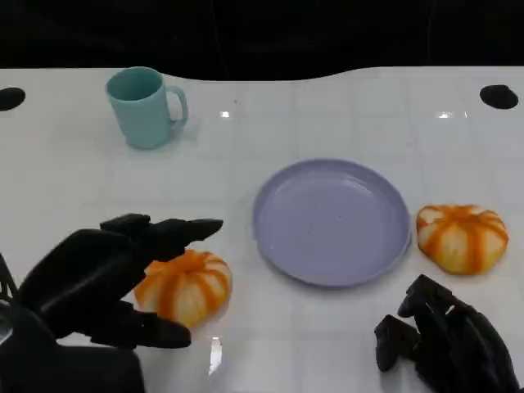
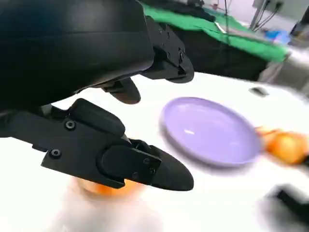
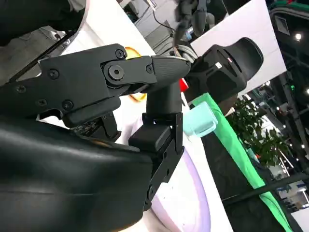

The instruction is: Grasp the bread from the table and place it into the plate.

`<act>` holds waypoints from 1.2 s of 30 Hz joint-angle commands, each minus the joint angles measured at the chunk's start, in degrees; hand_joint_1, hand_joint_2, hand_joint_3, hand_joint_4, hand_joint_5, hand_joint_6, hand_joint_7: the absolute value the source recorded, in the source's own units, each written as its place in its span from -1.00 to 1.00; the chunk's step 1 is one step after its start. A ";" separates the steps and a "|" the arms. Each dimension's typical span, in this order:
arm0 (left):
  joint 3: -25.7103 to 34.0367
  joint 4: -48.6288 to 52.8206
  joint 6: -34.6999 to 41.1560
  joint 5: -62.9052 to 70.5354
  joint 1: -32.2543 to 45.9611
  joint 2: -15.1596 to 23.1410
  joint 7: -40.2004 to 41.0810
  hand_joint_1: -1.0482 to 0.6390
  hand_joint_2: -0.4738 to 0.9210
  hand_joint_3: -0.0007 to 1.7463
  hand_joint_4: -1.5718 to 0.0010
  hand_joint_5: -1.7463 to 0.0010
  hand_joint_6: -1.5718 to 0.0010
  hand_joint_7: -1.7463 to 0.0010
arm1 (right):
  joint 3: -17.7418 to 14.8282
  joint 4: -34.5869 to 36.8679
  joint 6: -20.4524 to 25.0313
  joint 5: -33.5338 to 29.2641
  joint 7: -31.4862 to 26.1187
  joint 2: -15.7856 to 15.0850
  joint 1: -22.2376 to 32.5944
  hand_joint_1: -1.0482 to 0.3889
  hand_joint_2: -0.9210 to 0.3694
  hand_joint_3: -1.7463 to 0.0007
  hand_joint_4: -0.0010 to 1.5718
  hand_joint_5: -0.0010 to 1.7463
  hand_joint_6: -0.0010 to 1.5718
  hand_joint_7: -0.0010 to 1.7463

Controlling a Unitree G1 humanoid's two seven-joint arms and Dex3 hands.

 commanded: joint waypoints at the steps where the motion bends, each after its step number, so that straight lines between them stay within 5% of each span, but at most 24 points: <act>1: -3.18 -1.25 3.10 10.94 -2.41 3.14 2.27 -0.75 0.99 -0.99 0.68 0.67 0.74 0.99 | -0.21 0.11 -0.54 -0.07 -0.27 -0.76 0.20 -0.31 -1.00 0.68 -0.01 0.94 -0.12 0.63; 18: -17.24 17.41 12.26 19.53 -13.54 2.22 2.44 -0.70 0.93 -1.00 0.53 0.87 0.72 0.99 | -0.04 -1.09 -0.16 -0.44 -0.94 -0.92 0.85 -0.33 -1.00 0.68 -0.01 0.96 -0.13 0.65; 25: -21.50 30.37 11.57 18.48 -18.43 1.08 6.78 -0.48 0.96 -0.99 0.39 0.84 0.63 0.97 | 0.03 -1.47 0.19 -0.28 -0.85 -0.95 1.09 -0.32 -1.00 0.69 -0.02 0.96 -0.14 0.66; 27: -22.37 34.74 9.07 17.66 -19.71 1.00 10.42 -0.34 0.99 -0.95 0.19 0.74 0.56 0.95 | 0.01 -1.44 0.14 -0.20 -0.67 -0.94 1.08 -0.32 -1.00 0.68 -0.02 0.96 -0.15 0.66; 29: -23.33 39.88 5.52 17.41 -21.13 1.05 16.46 -0.19 1.00 -0.84 0.29 -0.21 0.28 0.94 | -0.05 -1.46 0.39 0.00 -0.63 -0.89 1.08 -0.32 -1.00 0.68 -0.02 0.95 -0.15 0.66; 31: -24.12 45.32 2.40 17.30 -22.53 0.72 23.45 -0.12 0.99 -0.65 0.17 -0.43 -0.08 0.88 | -0.04 -1.42 0.19 -0.08 -0.70 -0.83 1.11 -0.33 -1.00 0.69 -0.02 0.95 -0.15 0.66; 32: -24.36 48.01 0.78 17.03 -23.15 0.42 27.09 -0.09 0.95 -0.51 0.08 -0.55 -0.29 0.74 | -0.05 -1.31 0.00 -0.11 -0.61 -0.82 1.09 -0.33 -1.00 0.69 -0.02 0.95 -0.14 0.66; 33: -24.55 50.37 -0.79 16.89 -23.61 0.14 30.97 -0.07 0.82 -0.28 0.06 -0.81 -0.23 0.21 | -0.11 -1.16 -0.15 -0.08 -0.52 -0.80 1.05 -0.33 -1.00 0.69 -0.01 0.95 -0.14 0.66; 35: -24.67 53.98 -3.66 16.09 -24.35 -0.33 37.20 -0.06 0.70 0.03 0.02 -0.96 0.09 -0.72 | -0.19 -1.02 -0.24 -0.05 -0.56 -0.73 1.00 -0.33 -1.00 0.69 -0.01 0.95 -0.14 0.66; 36: -24.69 55.35 -4.82 15.64 -24.69 -0.54 39.48 -0.06 0.67 0.11 0.02 -0.98 0.15 -0.86 | -0.22 -0.92 -0.31 -0.08 -0.58 -0.73 0.97 -0.33 -1.00 0.69 -0.01 0.95 -0.14 0.66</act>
